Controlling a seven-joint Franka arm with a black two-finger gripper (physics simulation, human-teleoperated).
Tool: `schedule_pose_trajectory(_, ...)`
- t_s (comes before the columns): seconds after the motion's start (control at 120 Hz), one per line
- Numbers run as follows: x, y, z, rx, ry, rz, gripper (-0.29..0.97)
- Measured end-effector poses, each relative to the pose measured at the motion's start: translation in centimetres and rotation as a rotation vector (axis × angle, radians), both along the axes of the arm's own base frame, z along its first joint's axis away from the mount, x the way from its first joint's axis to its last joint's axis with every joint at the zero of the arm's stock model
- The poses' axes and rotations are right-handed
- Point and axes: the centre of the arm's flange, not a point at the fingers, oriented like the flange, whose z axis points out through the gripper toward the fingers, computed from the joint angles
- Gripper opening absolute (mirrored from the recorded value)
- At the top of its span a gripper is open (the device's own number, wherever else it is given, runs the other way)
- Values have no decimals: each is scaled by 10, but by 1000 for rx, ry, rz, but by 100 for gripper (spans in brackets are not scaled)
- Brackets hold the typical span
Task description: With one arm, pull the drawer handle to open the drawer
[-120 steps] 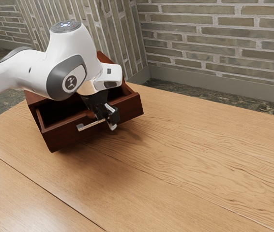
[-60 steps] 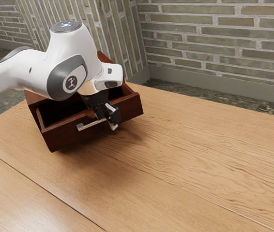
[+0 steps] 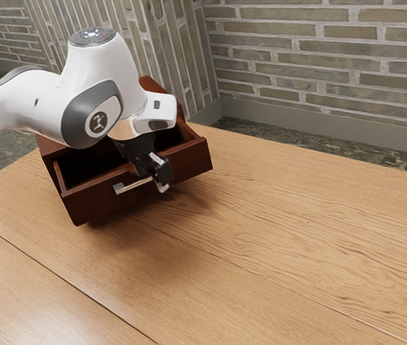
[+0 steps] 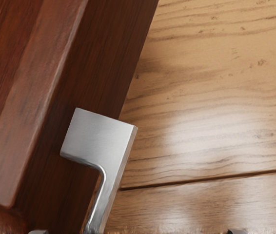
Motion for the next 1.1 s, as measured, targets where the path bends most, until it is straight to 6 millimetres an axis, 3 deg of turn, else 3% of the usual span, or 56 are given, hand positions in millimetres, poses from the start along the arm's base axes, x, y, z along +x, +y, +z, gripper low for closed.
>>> schedule_pose_trajectory(0.4, -1, -6, 7, 11, 4, -42, 43)
schedule_pose_trajectory(0.6, -7, -20, 28, 8, -17, -74, 40)
schedule_pose_trajectory(0.75, -26, -41, 62, -10, -52, -105, 51)
schedule_pose_trajectory(0.85, -47, -98, 89, -71, -68, -182, 56)
schedule_pose_trajectory(0.892, -55, -112, 94, -113, -63, -193, 58)
schedule_pose_trajectory(1.0, -66, -112, 104, -209, -26, -142, 61)
schedule_pose_trajectory(1.1, -75, -109, 132, -253, -12, -98, 62)
